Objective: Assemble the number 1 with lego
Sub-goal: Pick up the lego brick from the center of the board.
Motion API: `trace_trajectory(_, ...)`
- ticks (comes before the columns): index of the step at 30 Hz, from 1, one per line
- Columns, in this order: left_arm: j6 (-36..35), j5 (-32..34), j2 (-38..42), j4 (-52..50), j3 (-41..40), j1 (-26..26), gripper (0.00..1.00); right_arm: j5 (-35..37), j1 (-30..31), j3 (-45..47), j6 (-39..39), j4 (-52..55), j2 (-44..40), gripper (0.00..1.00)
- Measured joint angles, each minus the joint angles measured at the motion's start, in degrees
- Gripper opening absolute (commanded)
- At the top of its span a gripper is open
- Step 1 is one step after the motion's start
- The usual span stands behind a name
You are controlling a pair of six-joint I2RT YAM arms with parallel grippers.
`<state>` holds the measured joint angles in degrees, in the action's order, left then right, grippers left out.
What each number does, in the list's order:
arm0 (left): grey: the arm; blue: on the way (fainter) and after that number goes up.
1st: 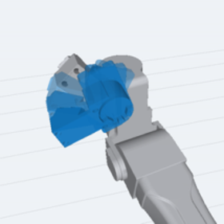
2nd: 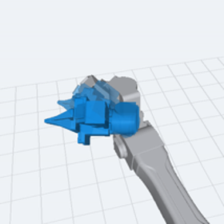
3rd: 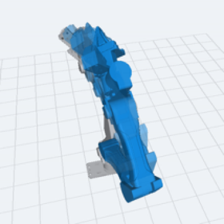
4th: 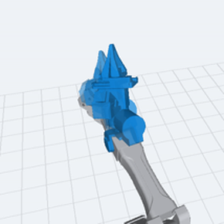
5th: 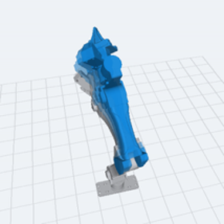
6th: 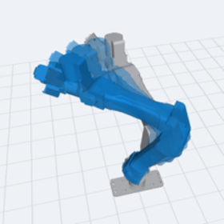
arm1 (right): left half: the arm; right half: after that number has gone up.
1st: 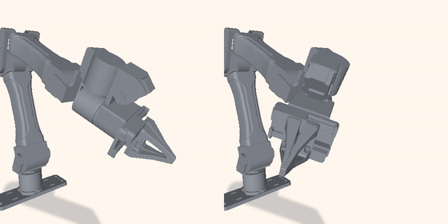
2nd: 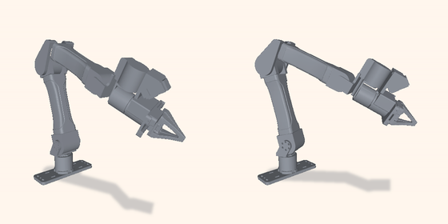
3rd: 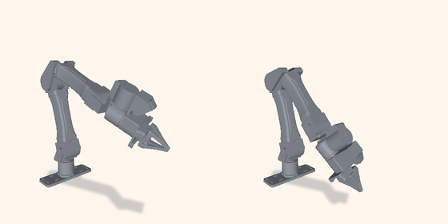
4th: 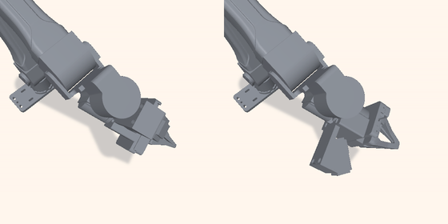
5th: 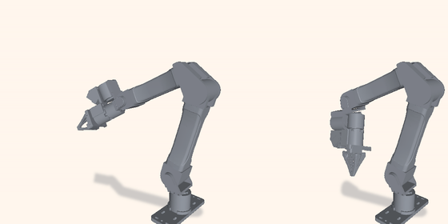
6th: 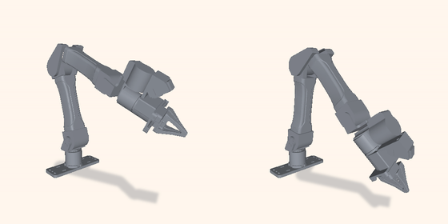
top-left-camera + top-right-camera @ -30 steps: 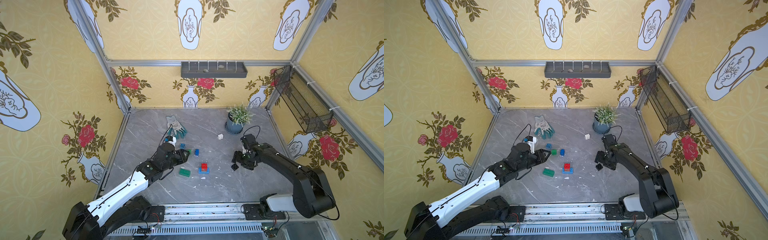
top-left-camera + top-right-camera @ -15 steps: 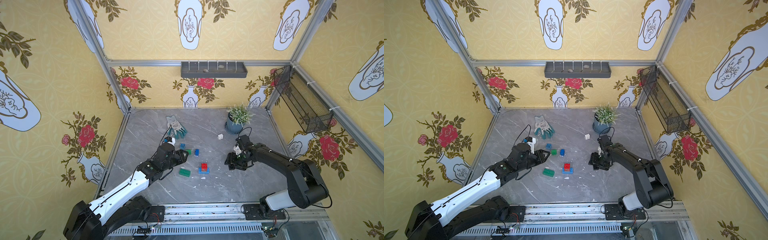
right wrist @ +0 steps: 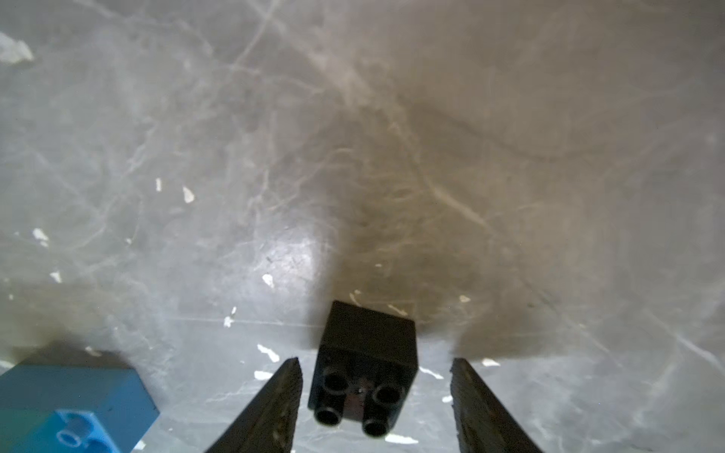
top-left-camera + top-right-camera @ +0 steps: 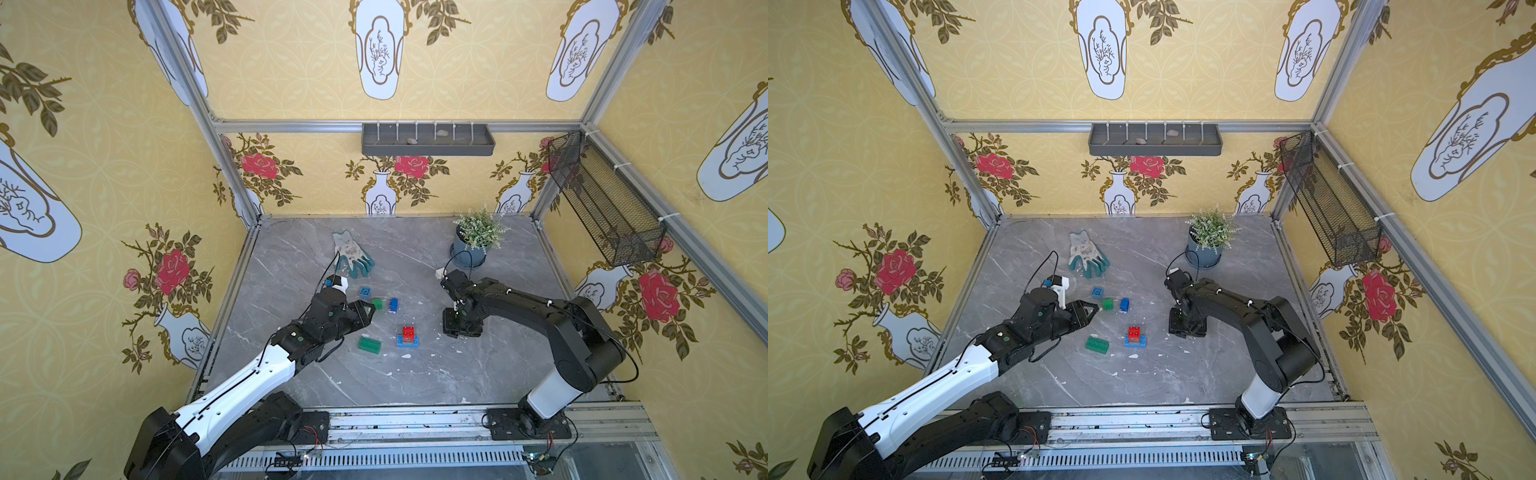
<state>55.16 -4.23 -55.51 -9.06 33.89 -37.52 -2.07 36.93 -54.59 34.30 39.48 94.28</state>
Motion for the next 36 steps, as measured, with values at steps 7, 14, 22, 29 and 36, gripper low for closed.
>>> trace_trajectory(7,0.0,-0.1,0.4,-0.5,-0.2,0.1,0.46,1.7,1.5,-2.8,1.7,0.4,2.6,0.49)
trace_trajectory(14,0.0,-0.1,1.2,-1.3,-0.7,0.2,0.46,2.6,2.4,-3.4,2.4,0.9,3.6,0.38)
trace_trajectory(22,0.0,-0.3,1.2,-1.7,-0.7,0.4,0.46,2.7,2.8,-3.9,3.2,1.2,4.2,0.25)
trace_trajectory(29,0.0,-0.1,2.4,-2.2,-1.0,0.5,0.46,3.0,3.4,-5.7,0.3,2.5,0.5,0.23)
trace_trajectory(36,0.0,0.3,3.7,-2.1,-2.4,1.1,0.46,2.4,3.6,-11.6,-10.3,4.9,-4.0,0.28)
